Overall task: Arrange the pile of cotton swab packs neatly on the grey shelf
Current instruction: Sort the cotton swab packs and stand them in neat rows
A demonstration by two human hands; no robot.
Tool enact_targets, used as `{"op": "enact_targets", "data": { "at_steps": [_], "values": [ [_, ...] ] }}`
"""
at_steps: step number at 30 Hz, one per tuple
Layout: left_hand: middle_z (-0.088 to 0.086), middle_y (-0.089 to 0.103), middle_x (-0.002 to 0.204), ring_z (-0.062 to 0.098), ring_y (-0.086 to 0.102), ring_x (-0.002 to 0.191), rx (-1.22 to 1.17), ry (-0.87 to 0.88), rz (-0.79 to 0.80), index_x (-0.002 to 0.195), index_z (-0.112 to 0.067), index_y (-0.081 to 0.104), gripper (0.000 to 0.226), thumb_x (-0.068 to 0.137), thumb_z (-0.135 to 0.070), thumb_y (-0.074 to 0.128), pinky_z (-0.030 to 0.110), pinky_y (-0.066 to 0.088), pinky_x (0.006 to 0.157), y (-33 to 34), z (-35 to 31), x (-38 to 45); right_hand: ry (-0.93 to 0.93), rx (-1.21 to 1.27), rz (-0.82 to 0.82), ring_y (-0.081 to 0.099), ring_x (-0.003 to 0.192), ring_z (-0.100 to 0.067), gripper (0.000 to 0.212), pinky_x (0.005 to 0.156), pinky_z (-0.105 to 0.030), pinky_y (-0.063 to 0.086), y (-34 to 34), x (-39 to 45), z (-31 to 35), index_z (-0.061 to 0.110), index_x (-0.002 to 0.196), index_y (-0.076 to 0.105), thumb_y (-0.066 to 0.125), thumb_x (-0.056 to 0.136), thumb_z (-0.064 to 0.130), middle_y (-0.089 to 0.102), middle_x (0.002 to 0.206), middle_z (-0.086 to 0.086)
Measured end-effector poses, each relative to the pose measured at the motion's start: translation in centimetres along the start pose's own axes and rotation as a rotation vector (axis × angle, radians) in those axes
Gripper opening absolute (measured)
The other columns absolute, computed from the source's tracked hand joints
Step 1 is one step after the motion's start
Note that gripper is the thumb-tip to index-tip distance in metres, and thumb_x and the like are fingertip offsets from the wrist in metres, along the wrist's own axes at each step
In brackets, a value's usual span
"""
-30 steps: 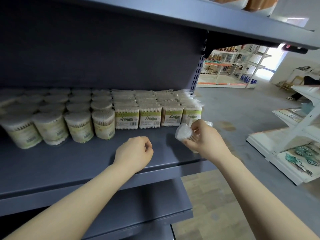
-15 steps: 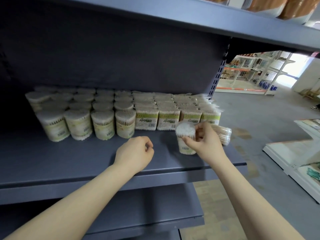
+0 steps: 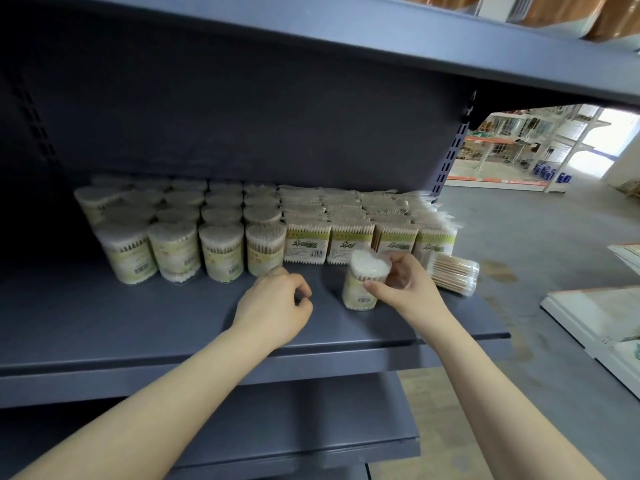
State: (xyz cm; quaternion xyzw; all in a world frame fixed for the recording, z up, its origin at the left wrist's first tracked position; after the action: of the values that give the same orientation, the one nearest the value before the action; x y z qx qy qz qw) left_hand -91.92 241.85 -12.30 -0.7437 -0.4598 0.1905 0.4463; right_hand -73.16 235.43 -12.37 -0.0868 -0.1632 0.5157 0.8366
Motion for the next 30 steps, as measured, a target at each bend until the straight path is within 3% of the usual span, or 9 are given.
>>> {"op": "enact_targets", "data": {
  "at_steps": [5,10,14,18,22,30],
  "values": [
    [-0.003,0.051,0.116,0.017,0.048,0.111,-0.023,0.046,0.045,0.112,-0.023,0.06,0.025,0.088,-0.022,0.052,0.034,0.042,0.094,0.8,0.1,0.3,-0.026,-0.052,0.002,0.058,0.085,-0.002,0.044,0.067,-0.009,0.047,-0.3,0.3,1.0,0.019,0.112,0.052,0.075,0.074,0.015,0.061,0.098,0.008],
    [-0.003,0.047,0.128,0.017,0.04,0.12,0.018,0.088,0.099,0.129,-0.025,0.049,0.039,0.09,-0.026,0.05,0.032,0.036,0.101,1.5,-0.4,0.2,-0.049,-0.176,-0.012,0.059,0.092,-0.011,0.044,0.077,-0.021,0.048,0.1,0.8,1.5,0.017,0.112,0.055,0.076,0.073,0.022,0.062,0.105,0.003],
    [-0.002,0.046,0.13,0.016,0.04,0.121,0.004,0.095,0.08,0.134,-0.024,0.043,0.044,0.09,-0.029,0.051,0.031,0.036,0.101,1.3,-0.3,0.3,-0.052,-0.212,-0.01,0.055,0.08,-0.003,0.04,0.068,-0.012,0.044,0.4,1.1,2.1,0.018,0.109,0.056,0.074,0.074,0.024,0.06,0.101,0.006],
    [-0.004,0.048,0.129,0.014,0.041,0.121,-0.027,0.098,0.025,0.134,-0.024,0.042,0.046,0.09,-0.032,0.052,0.029,0.035,0.1,0.8,0.3,0.1,-0.056,-0.181,0.022,0.056,0.083,-0.007,0.037,0.072,-0.017,0.044,1.3,1.5,2.6,0.021,0.105,0.054,0.074,0.074,0.022,0.059,0.101,0.006],
    [-0.006,0.049,0.129,0.012,0.04,0.122,-0.07,0.095,-0.01,0.137,-0.024,0.038,0.054,0.088,-0.037,0.055,0.024,0.034,0.098,0.2,1.2,0.0,-0.078,-0.152,0.042,0.053,0.078,0.001,0.033,0.068,-0.009,0.041,2.3,1.8,3.7,0.019,0.104,0.056,0.073,0.076,0.018,0.058,0.091,0.012],
    [-0.006,0.047,0.134,0.008,0.043,0.122,-0.133,0.099,-0.018,0.138,-0.022,0.038,0.06,0.086,-0.045,0.056,0.02,0.034,0.097,-1.7,3.2,-0.4,-0.12,-0.097,0.157,0.054,0.096,-0.004,0.03,0.081,-0.012,0.043,5.6,2.5,5.7,0.022,0.104,0.059,0.072,0.077,0.017,0.06,0.108,0.007]
  ]
}}
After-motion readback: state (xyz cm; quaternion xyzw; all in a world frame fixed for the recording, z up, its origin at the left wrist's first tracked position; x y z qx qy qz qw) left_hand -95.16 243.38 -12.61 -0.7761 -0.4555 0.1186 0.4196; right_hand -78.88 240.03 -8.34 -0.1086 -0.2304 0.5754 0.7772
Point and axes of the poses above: each hand's wrist, its own x-axis towards the middle knuckle, its own y-axis out of the palm, z = x × y, the point moved 7 cm from there along x, towards the middle knuckle
